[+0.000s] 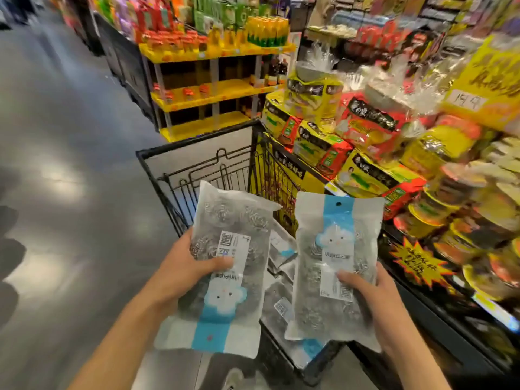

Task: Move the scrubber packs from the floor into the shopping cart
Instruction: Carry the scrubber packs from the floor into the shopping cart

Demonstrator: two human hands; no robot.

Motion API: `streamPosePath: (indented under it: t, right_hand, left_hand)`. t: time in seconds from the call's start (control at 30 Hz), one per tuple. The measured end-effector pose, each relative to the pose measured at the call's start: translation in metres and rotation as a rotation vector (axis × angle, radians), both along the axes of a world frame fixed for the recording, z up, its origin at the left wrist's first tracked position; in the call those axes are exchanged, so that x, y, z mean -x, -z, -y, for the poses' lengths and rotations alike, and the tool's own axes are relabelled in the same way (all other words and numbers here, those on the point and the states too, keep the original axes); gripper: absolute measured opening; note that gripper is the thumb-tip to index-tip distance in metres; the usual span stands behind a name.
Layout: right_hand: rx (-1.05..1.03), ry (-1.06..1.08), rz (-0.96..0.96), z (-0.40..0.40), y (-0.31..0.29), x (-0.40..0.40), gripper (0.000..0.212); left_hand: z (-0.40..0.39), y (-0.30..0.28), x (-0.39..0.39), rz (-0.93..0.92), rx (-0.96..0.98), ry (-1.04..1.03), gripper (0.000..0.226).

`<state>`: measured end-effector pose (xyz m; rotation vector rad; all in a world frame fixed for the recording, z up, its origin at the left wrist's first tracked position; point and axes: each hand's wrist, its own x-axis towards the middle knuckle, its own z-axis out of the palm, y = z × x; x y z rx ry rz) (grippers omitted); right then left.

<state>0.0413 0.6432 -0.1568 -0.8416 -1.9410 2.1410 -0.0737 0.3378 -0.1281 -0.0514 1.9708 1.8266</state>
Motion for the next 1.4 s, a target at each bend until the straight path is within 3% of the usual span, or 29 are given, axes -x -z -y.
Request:
streamPosePath:
  t: [0.27,0.5,0.77,0.93,1.03,1.1,1.3,1.4]
  right_hand:
    - [-0.127,0.160,0.124,-0.036,0.036,0.070,0.051]
    - [-0.295,0.243,0.412,-0.077,0.091,0.110,0.048]
    - [-0.633,-0.200,0.852,-0.143,0.219,0.156,0.047]
    - [-0.690,-0.348,0.988,-0.161,0.274,0.170,0.070]
    - [-0.717,-0.371,1.033,-0.164,0.291,0.173,0.040]
    - [-0.748,-0.371,1.059,-0.163,0.293,0.176,0.032]
    - [-0.937,-0.276,1.039,-0.145,0.308,0.176,0.045]
    - [-1.004,-0.273,1.124,-0.133,0.317,0.170,0.066]
  left_hand:
    - [-0.084,0.023,0.160,0.021,0.158,0.367,0.053]
    - [-0.176,0.100,0.264,0.006,0.247,0.749,0.055]
    - [-0.252,0.241,0.374,-0.220,0.532,1.320,0.066]
    - [-0.290,0.318,0.419,-0.433,0.714,1.607,0.107]
    - [-0.313,0.336,0.425,-0.418,0.688,1.693,0.089]
    - [-0.328,0.343,0.425,-0.419,0.696,1.752,0.075]
    - [-0.349,0.371,0.424,-0.433,0.867,1.824,0.066]
    - [-0.357,0.375,0.407,-0.658,1.028,1.772,0.057]
